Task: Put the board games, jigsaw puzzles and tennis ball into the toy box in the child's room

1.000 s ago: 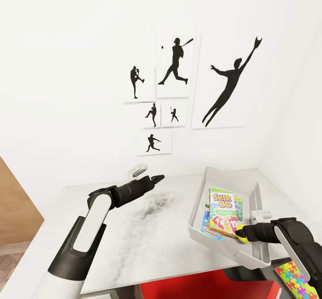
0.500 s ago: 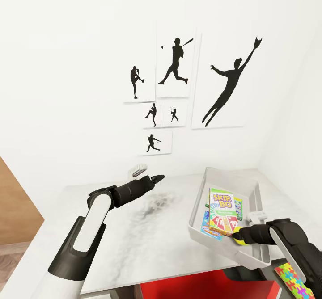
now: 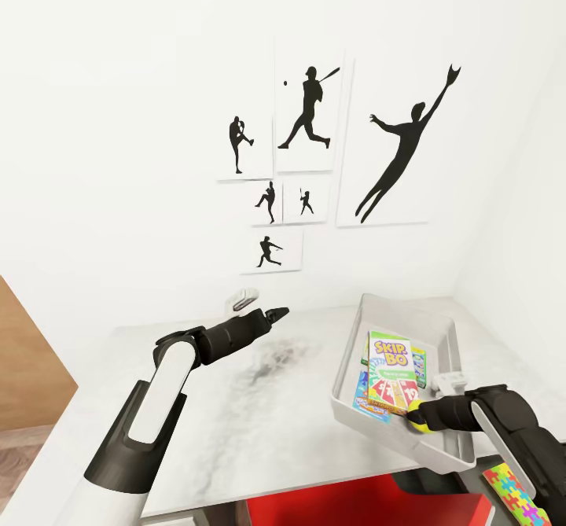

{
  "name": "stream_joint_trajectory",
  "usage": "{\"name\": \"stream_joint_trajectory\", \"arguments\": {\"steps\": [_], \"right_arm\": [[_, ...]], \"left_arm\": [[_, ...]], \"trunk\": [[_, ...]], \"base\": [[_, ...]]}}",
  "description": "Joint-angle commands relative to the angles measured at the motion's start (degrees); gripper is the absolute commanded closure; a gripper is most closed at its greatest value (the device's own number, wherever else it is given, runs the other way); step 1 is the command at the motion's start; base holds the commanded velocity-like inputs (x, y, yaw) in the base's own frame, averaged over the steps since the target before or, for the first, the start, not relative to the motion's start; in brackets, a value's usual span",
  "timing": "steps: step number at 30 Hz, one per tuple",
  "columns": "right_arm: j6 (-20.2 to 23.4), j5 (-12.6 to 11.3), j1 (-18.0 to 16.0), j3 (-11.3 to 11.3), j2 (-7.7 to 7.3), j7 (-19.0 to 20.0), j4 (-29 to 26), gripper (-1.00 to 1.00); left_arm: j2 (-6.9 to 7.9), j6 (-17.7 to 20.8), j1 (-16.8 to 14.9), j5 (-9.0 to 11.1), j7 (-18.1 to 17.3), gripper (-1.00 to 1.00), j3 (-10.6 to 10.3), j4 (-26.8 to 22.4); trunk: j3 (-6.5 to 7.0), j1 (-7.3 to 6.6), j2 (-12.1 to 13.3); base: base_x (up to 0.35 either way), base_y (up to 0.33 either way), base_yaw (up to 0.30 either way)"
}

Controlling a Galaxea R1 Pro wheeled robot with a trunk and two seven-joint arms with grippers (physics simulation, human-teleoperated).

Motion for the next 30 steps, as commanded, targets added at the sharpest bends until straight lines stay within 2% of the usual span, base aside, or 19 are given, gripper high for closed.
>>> {"name": "stream_joint_trajectory", "arguments": {"steps": [1,26,27,30], "right_arm": [[0.25,-0.41,-0.06,0.09,-0.05,-0.25,-0.04,1.00],[0.25,-0.40,-0.06,0.16,0.03,-0.28,-0.04,1.00],[0.25,-0.40,-0.06,0.15,0.03,-0.28,-0.04,-1.00],[0.25,-0.40,-0.06,0.15,0.04,-0.31,-0.04,-1.00]], "left_arm": [[-0.02,0.14,-0.06,0.61,0.57,-1.00,0.01,-0.06],[-0.02,0.14,-0.06,0.63,0.55,-1.00,0.02,-0.06],[-0.02,0.14,-0.06,0.64,0.55,-1.00,0.02,-0.06],[-0.02,0.14,-0.06,0.64,0.58,-1.00,0.02,-0.06]], "trunk": [[-0.13,0.04,-0.13],[-0.13,0.04,-0.13],[-0.13,0.04,-0.13],[-0.13,0.04,-0.13]], "base": [[0.000,0.000,0.000],[0.000,0.000,0.000],[0.000,0.000,0.000],[0.000,0.000,0.000]]}}
